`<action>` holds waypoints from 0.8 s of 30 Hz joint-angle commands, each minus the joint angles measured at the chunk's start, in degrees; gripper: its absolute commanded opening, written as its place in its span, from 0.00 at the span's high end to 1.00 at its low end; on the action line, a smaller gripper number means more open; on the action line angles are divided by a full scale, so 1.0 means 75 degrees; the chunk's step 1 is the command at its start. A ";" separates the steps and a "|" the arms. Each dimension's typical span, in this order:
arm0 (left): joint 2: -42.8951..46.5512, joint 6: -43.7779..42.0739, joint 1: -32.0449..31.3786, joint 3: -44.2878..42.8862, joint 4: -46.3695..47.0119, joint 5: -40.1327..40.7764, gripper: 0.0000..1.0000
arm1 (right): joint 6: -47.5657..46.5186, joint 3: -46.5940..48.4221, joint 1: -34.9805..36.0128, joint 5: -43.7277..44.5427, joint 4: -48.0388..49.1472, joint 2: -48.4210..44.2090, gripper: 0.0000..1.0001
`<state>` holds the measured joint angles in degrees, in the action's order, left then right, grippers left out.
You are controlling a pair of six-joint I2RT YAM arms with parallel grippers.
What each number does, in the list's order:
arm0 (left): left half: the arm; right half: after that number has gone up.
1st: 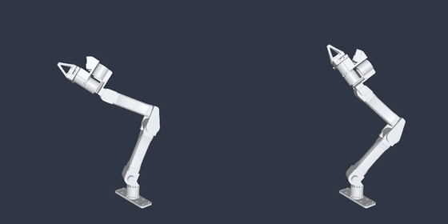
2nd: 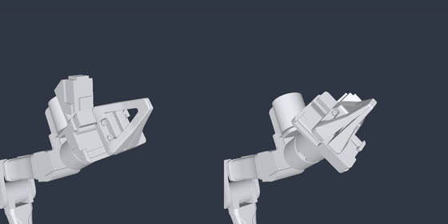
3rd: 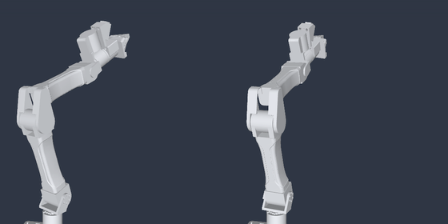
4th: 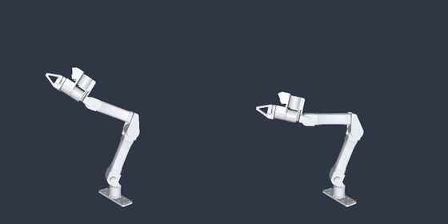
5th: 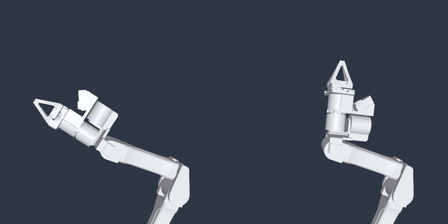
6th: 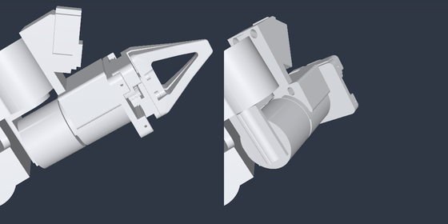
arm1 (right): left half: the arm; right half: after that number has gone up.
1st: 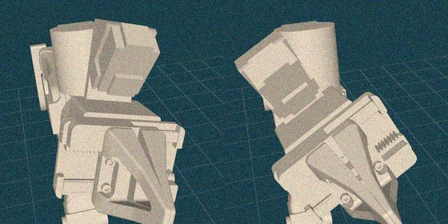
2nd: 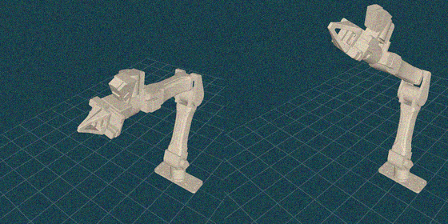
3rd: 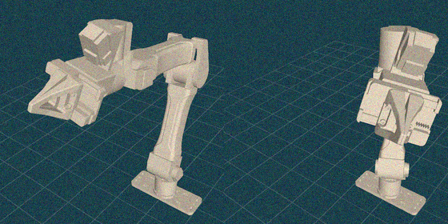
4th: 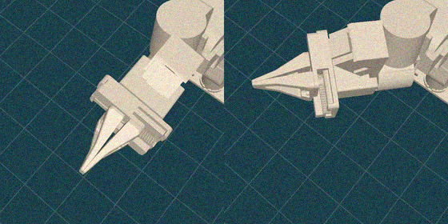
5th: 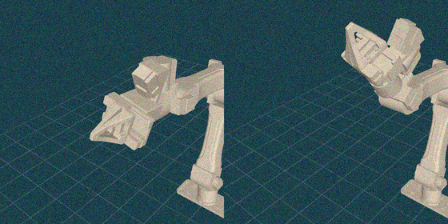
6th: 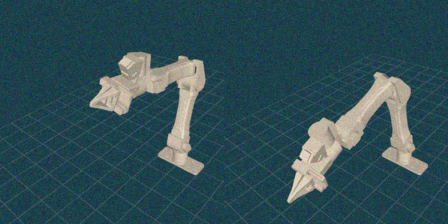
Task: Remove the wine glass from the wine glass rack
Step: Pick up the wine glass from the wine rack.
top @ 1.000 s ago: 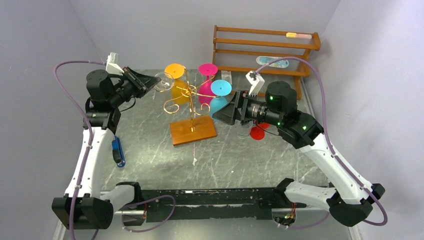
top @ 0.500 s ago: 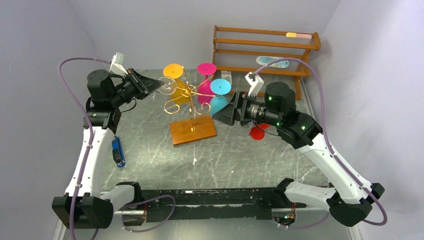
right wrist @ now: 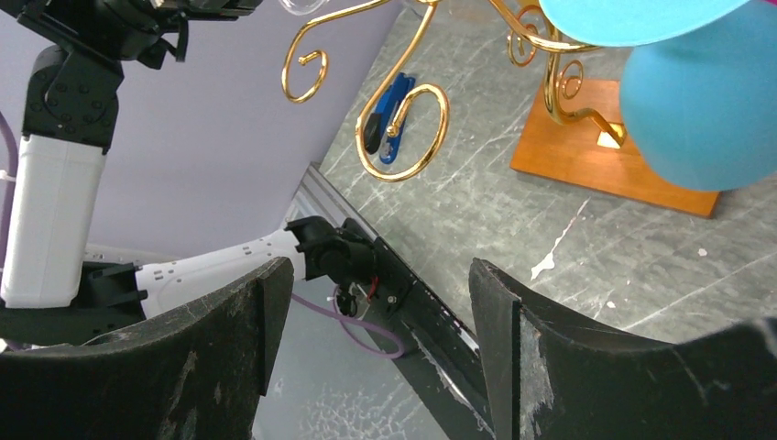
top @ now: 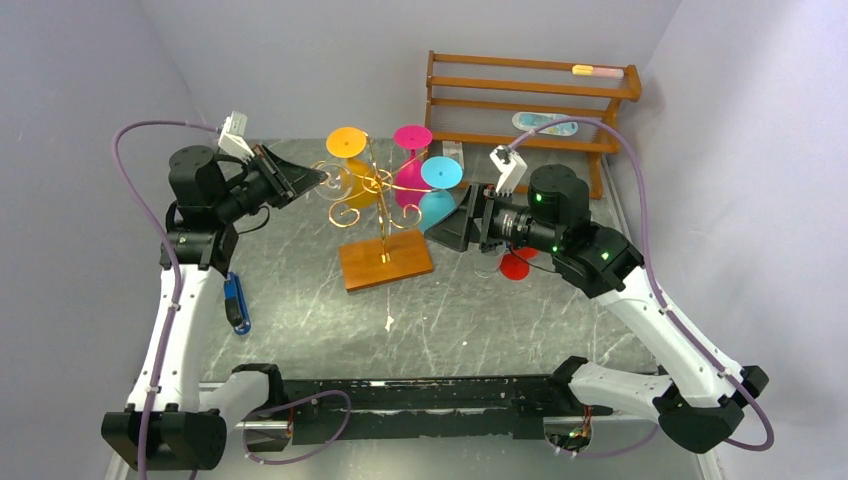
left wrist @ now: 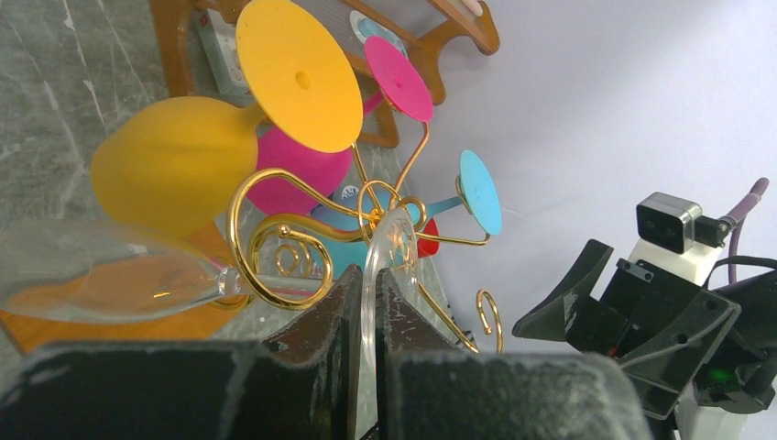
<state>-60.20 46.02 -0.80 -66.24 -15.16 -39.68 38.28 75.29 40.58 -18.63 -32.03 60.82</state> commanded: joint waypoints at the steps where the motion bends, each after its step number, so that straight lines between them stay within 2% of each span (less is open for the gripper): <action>1: 0.0247 0.0058 0.0071 -0.0110 0.0078 0.0016 0.95 | 0.0074 -0.0135 0.0043 0.0088 -0.0103 -0.0152 0.25; 8: 0.0452 0.0181 0.0071 -0.0356 -0.0102 0.0243 0.95 | 0.0057 -0.0054 0.0046 0.0059 -0.0238 -0.0125 0.25; 12: 0.0658 -0.0050 0.0071 -0.0621 -0.0839 0.0717 0.95 | 0.0088 -0.0034 0.0047 0.0095 -0.0306 -0.0235 0.25; 15: 0.0998 -0.0152 0.0071 -0.0582 -0.1249 0.1198 0.95 | 0.0112 -0.0024 0.0045 0.0150 -0.0393 -0.0328 0.25; 24: 0.1847 -0.0221 0.0071 -0.0312 -0.1935 0.1683 0.95 | 0.0180 0.0095 0.0047 0.0105 -0.0511 -0.0380 0.25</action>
<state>-49.19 45.28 -0.80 -68.55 -27.03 -30.17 38.89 74.81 40.58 -18.35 -34.72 58.61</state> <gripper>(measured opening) 0.111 0.753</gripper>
